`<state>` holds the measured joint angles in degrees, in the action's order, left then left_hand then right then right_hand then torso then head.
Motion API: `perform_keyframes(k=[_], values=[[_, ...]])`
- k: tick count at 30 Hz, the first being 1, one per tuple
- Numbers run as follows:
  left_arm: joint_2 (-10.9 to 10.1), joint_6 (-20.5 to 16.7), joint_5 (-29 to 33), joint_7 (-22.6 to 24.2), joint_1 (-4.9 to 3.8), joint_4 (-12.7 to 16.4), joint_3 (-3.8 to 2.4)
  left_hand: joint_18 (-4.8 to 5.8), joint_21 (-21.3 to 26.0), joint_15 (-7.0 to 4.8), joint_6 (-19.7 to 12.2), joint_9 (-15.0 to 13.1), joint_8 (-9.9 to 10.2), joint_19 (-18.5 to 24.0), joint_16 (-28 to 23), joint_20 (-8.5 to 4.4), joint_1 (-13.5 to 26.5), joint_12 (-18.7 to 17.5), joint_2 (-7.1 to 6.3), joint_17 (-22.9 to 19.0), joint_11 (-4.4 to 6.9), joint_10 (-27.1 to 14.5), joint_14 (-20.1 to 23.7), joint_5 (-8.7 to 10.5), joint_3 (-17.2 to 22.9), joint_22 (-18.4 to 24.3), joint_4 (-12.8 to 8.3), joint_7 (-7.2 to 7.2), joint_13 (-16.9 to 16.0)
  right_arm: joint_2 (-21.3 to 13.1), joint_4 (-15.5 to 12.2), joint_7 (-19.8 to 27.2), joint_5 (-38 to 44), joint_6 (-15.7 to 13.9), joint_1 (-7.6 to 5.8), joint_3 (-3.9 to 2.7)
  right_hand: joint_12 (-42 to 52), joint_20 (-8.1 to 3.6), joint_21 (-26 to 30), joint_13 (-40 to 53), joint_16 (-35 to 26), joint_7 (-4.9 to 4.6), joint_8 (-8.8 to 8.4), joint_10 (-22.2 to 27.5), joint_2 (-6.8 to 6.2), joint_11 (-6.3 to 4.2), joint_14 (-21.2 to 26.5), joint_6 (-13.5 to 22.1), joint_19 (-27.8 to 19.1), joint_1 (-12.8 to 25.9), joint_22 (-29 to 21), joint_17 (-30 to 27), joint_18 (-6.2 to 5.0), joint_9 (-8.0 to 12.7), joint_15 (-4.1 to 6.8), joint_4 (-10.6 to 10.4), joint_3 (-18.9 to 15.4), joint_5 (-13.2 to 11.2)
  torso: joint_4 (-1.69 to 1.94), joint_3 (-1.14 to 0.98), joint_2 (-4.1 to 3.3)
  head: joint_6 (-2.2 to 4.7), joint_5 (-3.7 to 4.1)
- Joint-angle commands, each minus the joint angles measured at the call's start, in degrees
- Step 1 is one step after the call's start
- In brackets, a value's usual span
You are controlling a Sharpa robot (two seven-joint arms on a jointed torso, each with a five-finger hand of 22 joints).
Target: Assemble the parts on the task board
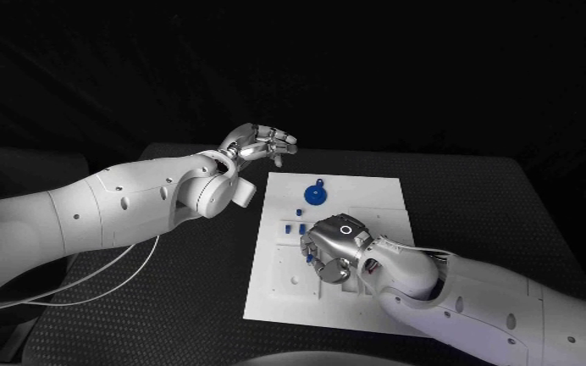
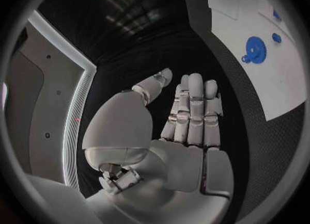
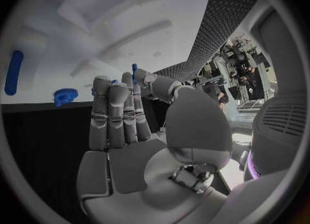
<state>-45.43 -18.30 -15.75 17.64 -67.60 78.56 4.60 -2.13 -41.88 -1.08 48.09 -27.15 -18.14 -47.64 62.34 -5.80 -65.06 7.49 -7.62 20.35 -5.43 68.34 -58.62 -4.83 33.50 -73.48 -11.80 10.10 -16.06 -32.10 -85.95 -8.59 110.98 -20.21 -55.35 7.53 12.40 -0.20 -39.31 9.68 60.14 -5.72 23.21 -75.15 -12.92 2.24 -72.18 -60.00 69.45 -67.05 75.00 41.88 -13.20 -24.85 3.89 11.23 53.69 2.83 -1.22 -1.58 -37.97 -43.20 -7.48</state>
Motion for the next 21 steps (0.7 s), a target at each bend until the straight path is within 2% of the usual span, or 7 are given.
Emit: perform_keyframes(k=[1, 10, 21], values=[[0.1, 0.4, 0.4, 0.2, -0.11, 0.2, -0.05, -0.44, 0.3, 0.39, -0.5, -0.1, 0.2, -0.6, -0.4, -0.56, 0.4, -0.1, 0.05, 0.1, -0.06, -0.3, -0.1, -0.37, -0.2, -0.1, 0.0, 0.08, 0.1, 0.2, 0.4, 0.4, 1.2, 1.4, 0.18, 0.01, -0.2, -0.19, -0.4, 0.1, 0.0, 0.01, 0.00, -0.5, -0.01, -0.08, 0.1, -0.3, -0.1, 0.1, 1.2, 0.1, -1.80, -0.1, 0.30, 0.2, 0.2, 0.1, 0.03, 0.00, -0.01, -0.28, -0.31], [0.0, 0.4, 0.4, 0.2, -0.11, 0.3, -0.05, -0.45, 0.3, 0.40, -0.5, -0.1, 0.3, -0.6, -0.4, -0.55, 0.5, -0.1, 0.07, 0.1, -0.07, -0.4, -0.1, -0.37, -0.3, -0.1, 0.0, 0.10, 0.1, 0.5, 0.9, 0.3, 1.2, 1.9, 0.42, 0.17, -0.4, -0.19, -0.5, 0.1, 0.0, 0.01, -0.05, -0.5, 0.12, -0.08, 0.1, -0.3, -0.2, 0.2, 1.2, 0.3, -1.80, 0.0, 0.30, 0.4, 0.2, 0.1, 0.00, 0.09, 0.00, -0.53, -0.47], [0.1, 0.5, 0.4, 0.2, -0.11, 0.2, -0.05, -0.46, 0.4, 0.41, -0.6, -0.1, 0.3, -0.6, -0.4, -0.54, 0.5, -0.1, 0.08, 0.1, -0.08, -0.4, -0.1, -0.37, -0.3, -0.1, 0.1, 0.14, 0.1, 1.0, 1.9, 0.4, 1.3, 1.8, 0.53, 0.28, -0.4, -0.19, -0.6, 0.2, -0.1, 0.00, -0.09, -0.6, 0.20, -0.08, 0.1, -0.3, -0.3, 0.3, 1.2, 0.4, -1.80, 0.0, 0.29, 0.5, 0.2, 0.1, -0.01, 0.07, 0.01, -0.70, -0.55]])
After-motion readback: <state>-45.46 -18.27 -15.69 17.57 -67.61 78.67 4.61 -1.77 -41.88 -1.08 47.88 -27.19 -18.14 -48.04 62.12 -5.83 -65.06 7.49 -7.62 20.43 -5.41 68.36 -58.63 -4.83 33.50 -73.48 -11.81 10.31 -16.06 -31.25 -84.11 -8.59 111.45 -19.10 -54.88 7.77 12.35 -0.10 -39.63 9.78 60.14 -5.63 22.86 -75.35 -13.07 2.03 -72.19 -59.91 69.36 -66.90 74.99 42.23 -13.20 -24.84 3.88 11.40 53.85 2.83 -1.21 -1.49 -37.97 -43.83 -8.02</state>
